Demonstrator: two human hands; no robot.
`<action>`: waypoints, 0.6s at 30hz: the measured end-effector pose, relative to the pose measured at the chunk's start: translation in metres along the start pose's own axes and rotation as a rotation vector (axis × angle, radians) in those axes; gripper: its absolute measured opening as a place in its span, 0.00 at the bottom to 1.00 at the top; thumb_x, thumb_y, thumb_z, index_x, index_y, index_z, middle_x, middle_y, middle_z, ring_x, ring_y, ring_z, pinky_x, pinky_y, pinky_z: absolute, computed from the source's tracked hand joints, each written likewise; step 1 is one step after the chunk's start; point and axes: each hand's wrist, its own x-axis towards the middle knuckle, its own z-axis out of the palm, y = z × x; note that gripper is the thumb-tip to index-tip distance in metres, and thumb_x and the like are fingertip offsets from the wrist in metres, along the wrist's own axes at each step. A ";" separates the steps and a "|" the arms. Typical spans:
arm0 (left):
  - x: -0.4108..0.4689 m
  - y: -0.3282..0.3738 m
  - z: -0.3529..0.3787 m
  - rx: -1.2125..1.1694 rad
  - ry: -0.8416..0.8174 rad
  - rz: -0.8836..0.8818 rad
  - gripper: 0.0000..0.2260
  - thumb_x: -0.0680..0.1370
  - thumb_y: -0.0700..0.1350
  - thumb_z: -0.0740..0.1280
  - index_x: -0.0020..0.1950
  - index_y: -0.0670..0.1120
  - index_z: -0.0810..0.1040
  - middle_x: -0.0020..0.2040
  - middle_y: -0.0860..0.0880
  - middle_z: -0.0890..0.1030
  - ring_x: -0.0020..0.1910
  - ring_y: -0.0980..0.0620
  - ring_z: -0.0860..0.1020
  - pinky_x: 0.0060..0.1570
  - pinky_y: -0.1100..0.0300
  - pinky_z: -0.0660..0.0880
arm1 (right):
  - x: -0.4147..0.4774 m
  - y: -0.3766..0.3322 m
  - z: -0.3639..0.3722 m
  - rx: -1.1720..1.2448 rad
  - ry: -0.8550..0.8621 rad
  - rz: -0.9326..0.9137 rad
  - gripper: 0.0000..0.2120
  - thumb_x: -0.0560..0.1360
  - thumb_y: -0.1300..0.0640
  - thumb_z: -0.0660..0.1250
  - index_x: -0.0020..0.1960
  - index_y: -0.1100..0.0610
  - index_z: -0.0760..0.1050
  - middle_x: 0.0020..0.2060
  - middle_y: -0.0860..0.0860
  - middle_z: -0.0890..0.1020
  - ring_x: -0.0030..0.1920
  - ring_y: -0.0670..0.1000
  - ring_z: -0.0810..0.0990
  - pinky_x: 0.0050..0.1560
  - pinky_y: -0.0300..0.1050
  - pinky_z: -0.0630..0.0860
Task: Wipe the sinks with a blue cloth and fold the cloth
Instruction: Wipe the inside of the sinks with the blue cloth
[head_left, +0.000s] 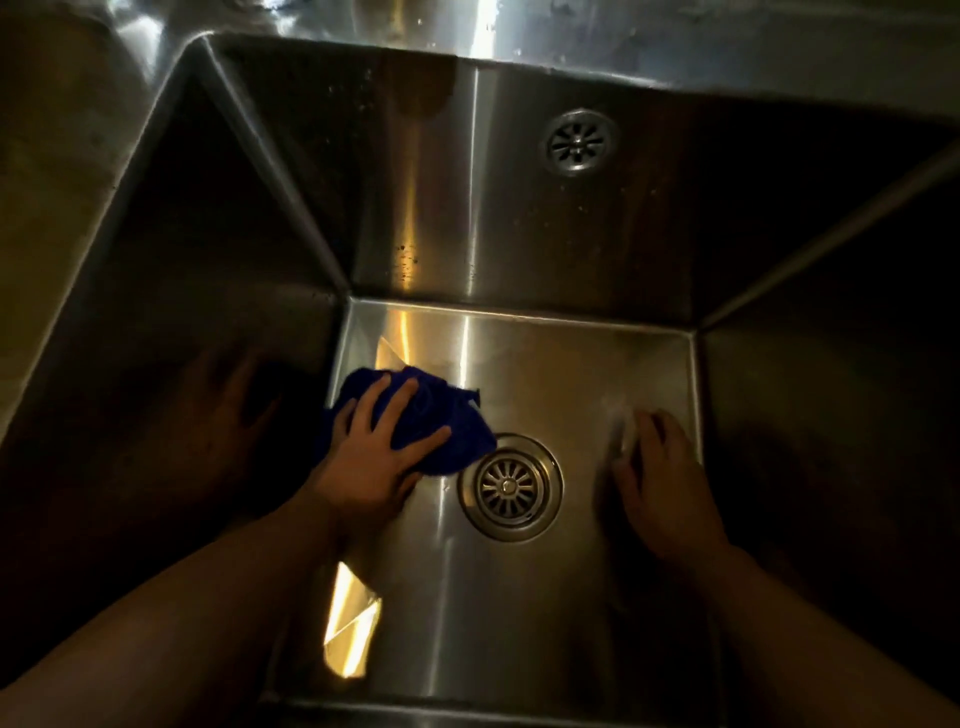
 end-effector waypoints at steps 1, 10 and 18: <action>-0.011 0.004 -0.001 -0.006 -0.050 0.000 0.28 0.78 0.59 0.58 0.74 0.68 0.49 0.78 0.43 0.36 0.74 0.37 0.33 0.70 0.34 0.46 | 0.000 -0.002 -0.001 -0.003 -0.005 0.008 0.29 0.78 0.52 0.61 0.75 0.59 0.57 0.73 0.62 0.60 0.72 0.61 0.61 0.69 0.58 0.65; -0.074 0.023 0.007 0.096 -0.347 0.152 0.28 0.77 0.59 0.61 0.73 0.66 0.50 0.78 0.40 0.41 0.74 0.31 0.40 0.68 0.31 0.53 | 0.003 -0.015 -0.010 0.019 -0.029 0.013 0.28 0.77 0.53 0.61 0.74 0.58 0.58 0.70 0.62 0.65 0.66 0.62 0.67 0.65 0.58 0.68; -0.103 0.053 -0.001 0.028 -0.499 0.352 0.22 0.77 0.54 0.61 0.70 0.59 0.60 0.78 0.40 0.44 0.75 0.34 0.41 0.68 0.35 0.59 | -0.008 -0.019 -0.006 -0.054 -0.100 -0.011 0.26 0.78 0.50 0.59 0.74 0.57 0.59 0.69 0.60 0.65 0.66 0.60 0.66 0.63 0.57 0.71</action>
